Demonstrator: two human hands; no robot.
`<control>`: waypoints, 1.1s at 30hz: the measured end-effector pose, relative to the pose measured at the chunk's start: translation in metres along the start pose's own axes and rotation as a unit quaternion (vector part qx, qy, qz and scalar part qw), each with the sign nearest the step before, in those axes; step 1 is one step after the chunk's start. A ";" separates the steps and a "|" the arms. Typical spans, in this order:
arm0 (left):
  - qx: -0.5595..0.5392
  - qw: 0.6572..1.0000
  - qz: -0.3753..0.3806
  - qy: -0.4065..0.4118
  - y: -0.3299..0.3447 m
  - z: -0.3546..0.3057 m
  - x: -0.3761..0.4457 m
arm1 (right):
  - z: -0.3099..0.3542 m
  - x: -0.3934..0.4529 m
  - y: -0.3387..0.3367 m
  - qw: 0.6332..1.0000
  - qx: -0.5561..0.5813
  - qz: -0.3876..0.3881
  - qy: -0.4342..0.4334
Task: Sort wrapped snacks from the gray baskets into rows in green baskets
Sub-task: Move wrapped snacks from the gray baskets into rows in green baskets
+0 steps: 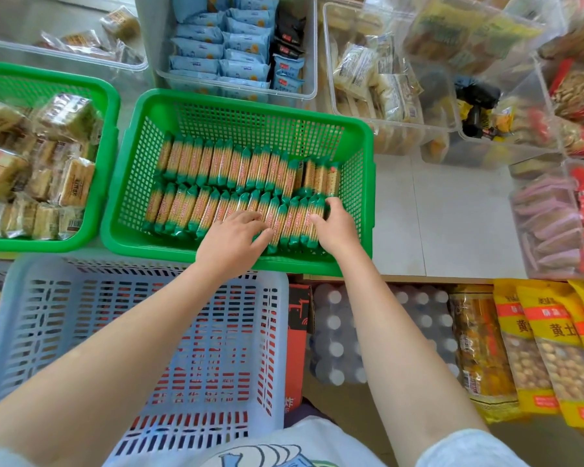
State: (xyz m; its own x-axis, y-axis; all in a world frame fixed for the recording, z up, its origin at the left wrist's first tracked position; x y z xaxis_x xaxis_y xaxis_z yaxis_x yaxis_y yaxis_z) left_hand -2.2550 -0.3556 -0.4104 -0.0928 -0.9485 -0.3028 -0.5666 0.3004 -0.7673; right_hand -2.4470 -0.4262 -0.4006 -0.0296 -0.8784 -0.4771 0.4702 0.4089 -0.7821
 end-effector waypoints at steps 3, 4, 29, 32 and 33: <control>0.010 1.000 -0.001 -0.002 0.000 -0.001 0.000 | -0.001 0.004 -0.001 0.999 -0.035 0.014 0.012; 0.013 1.000 -0.002 -0.001 0.000 -0.001 0.000 | 0.000 0.007 -0.002 0.999 -0.049 0.016 0.015; 0.121 0.992 0.034 -0.029 0.009 -0.035 0.052 | 0.011 0.012 -0.002 0.989 -0.105 0.097 -0.027; 0.138 0.989 0.035 -0.048 0.010 -0.037 0.063 | 0.004 0.011 -0.003 0.990 -0.071 0.120 0.000; 0.137 0.989 0.031 -0.052 0.010 -0.037 0.066 | 0.002 0.009 -0.003 0.990 -0.070 0.120 0.003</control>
State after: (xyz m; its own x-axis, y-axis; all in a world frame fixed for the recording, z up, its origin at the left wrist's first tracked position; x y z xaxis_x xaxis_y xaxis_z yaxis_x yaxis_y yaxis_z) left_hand -2.2970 -0.4192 -0.4174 -0.0280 -0.9159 -0.4005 -0.3187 0.3879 -0.8649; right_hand -2.4467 -0.4357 -0.4015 0.0628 -0.7504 -0.6580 0.3366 0.6366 -0.6938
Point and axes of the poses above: each hand's wrist, its own x-axis towards the middle knuckle, its own y-axis out of the palm, z = x × y, the point moved 5 cm from there along x, towards the middle knuckle, and after that the axes turned 6 degrees about -x, right-handed, at the moved point
